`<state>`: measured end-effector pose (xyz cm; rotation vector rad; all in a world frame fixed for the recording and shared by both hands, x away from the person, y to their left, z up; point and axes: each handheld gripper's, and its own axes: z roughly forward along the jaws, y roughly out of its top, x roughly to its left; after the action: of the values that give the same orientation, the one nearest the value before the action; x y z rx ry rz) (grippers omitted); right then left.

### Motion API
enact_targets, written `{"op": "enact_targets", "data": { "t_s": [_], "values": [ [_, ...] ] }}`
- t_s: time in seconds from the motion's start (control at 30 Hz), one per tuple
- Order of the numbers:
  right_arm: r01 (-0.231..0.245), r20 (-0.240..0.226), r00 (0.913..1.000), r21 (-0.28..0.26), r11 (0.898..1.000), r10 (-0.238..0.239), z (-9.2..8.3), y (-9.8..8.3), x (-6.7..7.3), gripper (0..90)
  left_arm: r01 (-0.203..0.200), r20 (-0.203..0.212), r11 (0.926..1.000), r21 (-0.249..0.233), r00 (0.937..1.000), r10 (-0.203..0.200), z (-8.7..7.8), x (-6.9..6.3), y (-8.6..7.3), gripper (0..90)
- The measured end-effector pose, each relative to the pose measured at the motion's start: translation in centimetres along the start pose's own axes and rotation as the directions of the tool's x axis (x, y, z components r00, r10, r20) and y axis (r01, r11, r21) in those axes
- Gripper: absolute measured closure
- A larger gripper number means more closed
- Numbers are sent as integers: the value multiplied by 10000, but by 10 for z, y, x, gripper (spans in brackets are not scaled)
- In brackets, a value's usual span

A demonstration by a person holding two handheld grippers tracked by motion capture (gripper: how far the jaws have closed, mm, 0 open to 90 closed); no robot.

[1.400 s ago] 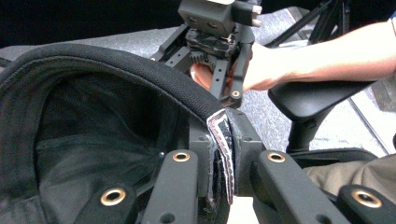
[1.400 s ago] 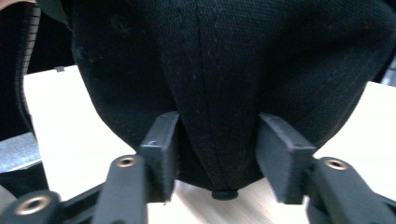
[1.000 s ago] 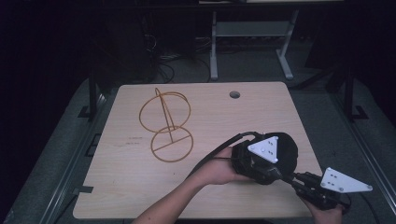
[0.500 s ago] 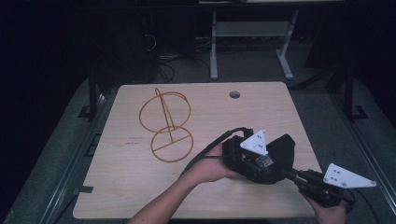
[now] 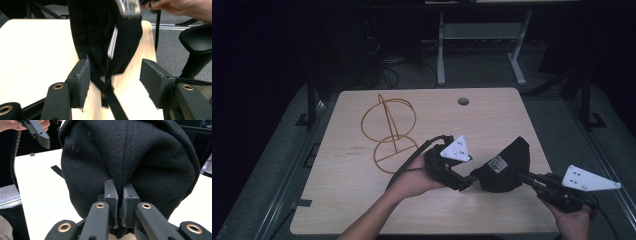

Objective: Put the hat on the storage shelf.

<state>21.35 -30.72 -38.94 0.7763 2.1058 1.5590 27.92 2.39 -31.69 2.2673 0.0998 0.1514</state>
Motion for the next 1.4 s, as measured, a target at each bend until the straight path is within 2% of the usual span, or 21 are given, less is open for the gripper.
{"op": "enact_targets", "data": {
  "t_s": [0.33,0.63,0.97,1.4],
  "values": [
    [99,-288,9995,341,9994,-89,8,14,-11,843,612,-265,9981,75,9978,-610,-11,0,-39,393],
    [1,-490,9988,419,9991,20,13,26,-20,843,883,-518,9960,105,9948,-877,-17,-4,-70,374],
    [217,-557,9983,407,9989,-194,17,45,-24,843,1094,-638,9938,182,9921,-1080,-18,-8,-94,370],
    [85,-983,9951,117,9999,-73,31,73,-27,841,1386,-925,9902,180,9863,-1364,-23,-13,-118,340]
  ]
}}
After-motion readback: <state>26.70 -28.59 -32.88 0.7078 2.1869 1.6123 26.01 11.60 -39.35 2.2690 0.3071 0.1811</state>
